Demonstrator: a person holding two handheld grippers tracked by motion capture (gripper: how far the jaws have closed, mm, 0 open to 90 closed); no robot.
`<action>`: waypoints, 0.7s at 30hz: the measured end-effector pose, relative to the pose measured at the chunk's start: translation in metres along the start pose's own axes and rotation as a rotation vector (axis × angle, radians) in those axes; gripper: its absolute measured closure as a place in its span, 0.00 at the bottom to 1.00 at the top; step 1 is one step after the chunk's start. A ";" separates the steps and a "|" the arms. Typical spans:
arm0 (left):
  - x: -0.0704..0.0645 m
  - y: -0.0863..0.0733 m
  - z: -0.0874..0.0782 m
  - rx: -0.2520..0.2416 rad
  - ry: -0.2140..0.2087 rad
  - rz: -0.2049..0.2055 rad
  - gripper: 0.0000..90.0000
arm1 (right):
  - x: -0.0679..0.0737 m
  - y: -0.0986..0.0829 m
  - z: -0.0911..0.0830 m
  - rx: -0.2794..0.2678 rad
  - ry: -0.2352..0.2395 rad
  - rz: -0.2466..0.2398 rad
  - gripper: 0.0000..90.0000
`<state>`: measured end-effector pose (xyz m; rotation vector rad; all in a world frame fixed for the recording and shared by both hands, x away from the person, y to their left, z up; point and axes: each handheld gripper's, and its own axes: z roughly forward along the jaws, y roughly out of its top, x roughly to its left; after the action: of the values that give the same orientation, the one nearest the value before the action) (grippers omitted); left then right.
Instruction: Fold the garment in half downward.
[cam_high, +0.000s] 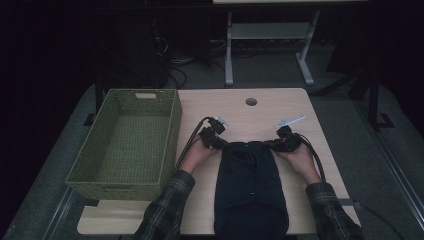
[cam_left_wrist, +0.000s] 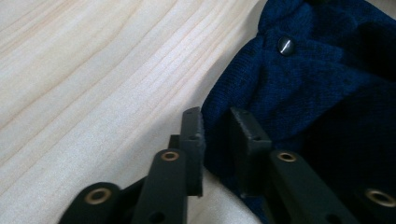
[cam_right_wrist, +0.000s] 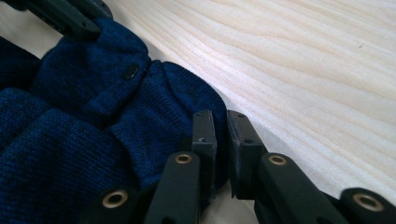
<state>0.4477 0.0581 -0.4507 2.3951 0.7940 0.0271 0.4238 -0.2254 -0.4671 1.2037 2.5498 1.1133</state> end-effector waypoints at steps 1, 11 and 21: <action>0.000 0.000 0.000 0.000 0.001 -0.005 0.87 | 0.002 0.001 0.000 0.004 -0.010 -0.006 0.93; -0.004 0.005 -0.015 -0.003 0.037 0.008 0.92 | 0.010 0.006 -0.008 0.001 -0.060 -0.066 0.94; -0.005 0.019 -0.041 -0.060 0.085 0.012 0.93 | 0.018 0.030 -0.032 -0.047 -0.092 -0.109 0.94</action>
<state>0.4452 0.0656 -0.4063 2.3548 0.8059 0.1565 0.4180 -0.2181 -0.4201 1.0648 2.4744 1.0624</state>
